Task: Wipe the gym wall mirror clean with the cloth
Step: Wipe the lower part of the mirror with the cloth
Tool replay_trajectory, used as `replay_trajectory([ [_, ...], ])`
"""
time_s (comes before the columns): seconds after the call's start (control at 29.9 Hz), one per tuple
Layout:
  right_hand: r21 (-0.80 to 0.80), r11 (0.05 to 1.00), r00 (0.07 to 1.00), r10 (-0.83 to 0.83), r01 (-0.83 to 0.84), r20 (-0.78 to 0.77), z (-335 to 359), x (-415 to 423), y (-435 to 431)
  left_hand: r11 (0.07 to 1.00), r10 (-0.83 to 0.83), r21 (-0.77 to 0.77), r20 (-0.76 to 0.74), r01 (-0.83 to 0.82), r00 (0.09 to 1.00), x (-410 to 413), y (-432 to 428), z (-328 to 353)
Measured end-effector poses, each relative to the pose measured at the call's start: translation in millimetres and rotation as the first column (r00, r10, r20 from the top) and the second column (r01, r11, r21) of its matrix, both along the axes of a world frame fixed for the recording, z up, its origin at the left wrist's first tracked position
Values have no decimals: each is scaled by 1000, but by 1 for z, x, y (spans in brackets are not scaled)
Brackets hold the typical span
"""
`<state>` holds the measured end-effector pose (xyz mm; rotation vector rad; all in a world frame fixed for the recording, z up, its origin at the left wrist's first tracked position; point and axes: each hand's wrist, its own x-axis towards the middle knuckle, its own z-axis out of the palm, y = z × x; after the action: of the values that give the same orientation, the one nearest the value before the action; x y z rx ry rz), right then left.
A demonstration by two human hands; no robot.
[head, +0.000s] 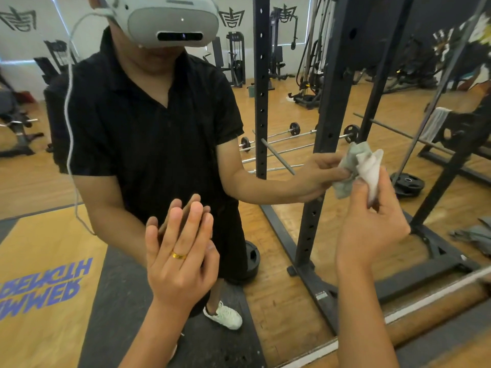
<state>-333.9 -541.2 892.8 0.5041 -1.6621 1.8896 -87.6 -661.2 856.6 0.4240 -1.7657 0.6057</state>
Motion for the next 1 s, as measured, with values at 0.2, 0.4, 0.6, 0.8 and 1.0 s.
replay_trajectory([
  [0.2, 138, 985, 933, -50, 106, -357, -7, -9, 7, 1000, 6, 1, 6, -6, 1000, 0, 0, -2],
  [0.4, 128, 979, 876, -77, 156, -477, 12, -29, 1, 1000, -20, 9, 10, 20, 1000, 2, 0, -2],
  [0.6, 119, 988, 889, -33, 98, -456, -8, -30, 5, 1000, -24, 12, 13, 24, 1000, 0, 0, -1],
  [0.8, 212, 971, 842, 22, 111, -540, -57, -8, 9, 1000, -19, 17, 0, 19, 1000, 0, 0, -4],
  [1.0, 50, 987, 854, -108, 154, -508, 4, -38, -1, 1000, -21, 13, 10, 21, 1000, 1, 0, -2],
])
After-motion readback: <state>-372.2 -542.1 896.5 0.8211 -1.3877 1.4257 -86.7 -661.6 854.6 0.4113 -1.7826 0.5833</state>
